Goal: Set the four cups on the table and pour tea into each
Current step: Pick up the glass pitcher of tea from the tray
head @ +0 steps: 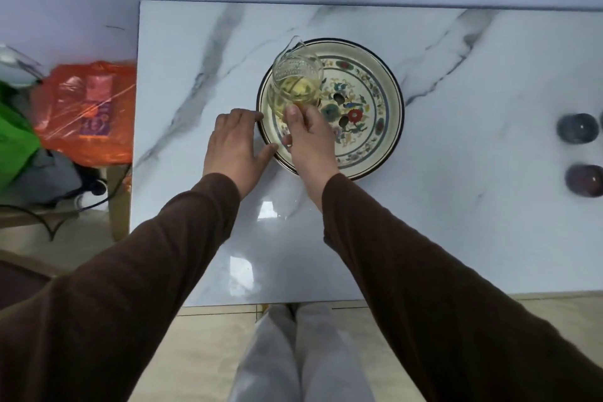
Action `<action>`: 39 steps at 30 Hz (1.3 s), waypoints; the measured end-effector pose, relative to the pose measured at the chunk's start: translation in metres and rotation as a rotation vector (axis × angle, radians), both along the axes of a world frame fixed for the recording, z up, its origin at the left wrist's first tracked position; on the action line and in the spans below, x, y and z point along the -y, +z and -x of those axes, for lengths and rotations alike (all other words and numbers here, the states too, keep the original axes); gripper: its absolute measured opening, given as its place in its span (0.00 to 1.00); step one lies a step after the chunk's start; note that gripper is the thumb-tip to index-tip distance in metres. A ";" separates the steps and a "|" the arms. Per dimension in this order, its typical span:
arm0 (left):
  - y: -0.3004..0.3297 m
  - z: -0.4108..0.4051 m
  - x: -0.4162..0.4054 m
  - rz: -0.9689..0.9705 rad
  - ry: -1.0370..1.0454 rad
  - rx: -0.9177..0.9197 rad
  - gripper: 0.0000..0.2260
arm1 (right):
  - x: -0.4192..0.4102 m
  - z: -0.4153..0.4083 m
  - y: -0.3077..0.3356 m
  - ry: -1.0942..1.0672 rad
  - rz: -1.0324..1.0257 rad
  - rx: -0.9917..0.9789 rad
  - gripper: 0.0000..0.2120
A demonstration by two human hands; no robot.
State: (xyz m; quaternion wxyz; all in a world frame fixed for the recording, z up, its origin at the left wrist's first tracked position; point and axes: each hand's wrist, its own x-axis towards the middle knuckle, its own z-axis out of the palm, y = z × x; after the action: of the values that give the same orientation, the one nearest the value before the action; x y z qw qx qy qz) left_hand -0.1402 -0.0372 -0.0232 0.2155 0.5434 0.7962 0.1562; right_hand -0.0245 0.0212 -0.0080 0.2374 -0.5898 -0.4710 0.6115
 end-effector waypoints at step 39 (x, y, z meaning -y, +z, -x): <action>0.043 -0.410 -0.027 0.074 -0.426 -0.163 0.29 | 0.045 -0.473 0.050 -0.184 -0.074 0.138 0.14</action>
State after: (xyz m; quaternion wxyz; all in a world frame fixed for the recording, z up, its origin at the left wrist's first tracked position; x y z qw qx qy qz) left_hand 0.2695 -0.0099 0.0202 0.1985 0.7016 0.6835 0.0337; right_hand 0.4487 -0.0236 0.0422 0.2810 -0.6620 -0.4523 0.5275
